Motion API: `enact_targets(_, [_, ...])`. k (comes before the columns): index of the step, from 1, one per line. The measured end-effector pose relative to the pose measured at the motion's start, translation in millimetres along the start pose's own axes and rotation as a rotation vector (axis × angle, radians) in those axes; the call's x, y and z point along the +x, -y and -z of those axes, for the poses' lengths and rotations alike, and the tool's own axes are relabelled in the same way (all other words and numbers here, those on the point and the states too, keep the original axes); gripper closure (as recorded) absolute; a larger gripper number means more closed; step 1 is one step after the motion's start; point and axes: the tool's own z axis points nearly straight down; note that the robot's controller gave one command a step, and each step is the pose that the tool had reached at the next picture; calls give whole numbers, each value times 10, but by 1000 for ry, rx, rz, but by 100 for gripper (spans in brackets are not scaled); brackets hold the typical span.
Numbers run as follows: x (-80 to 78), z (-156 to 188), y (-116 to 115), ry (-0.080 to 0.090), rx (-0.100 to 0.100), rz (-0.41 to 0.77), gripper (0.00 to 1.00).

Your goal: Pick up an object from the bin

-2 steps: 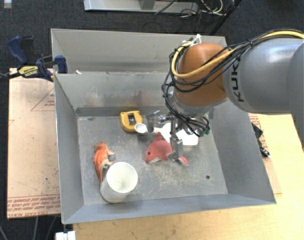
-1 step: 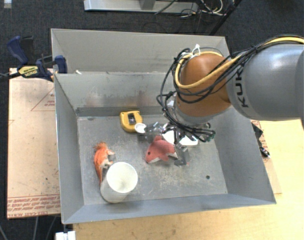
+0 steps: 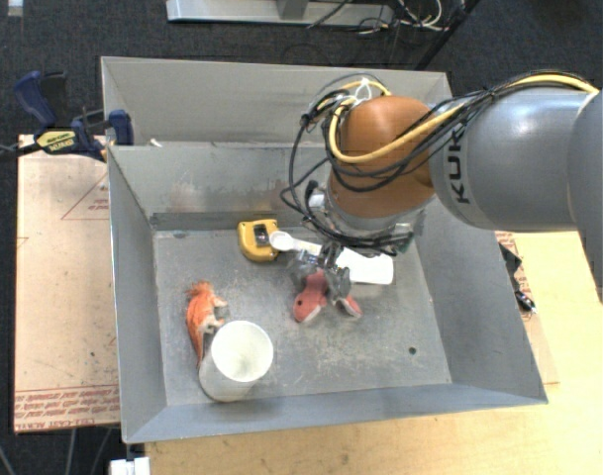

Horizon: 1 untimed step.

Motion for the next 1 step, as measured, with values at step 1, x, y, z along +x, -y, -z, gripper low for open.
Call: enact_targets(1, [0,0,0,0,0,0,100])
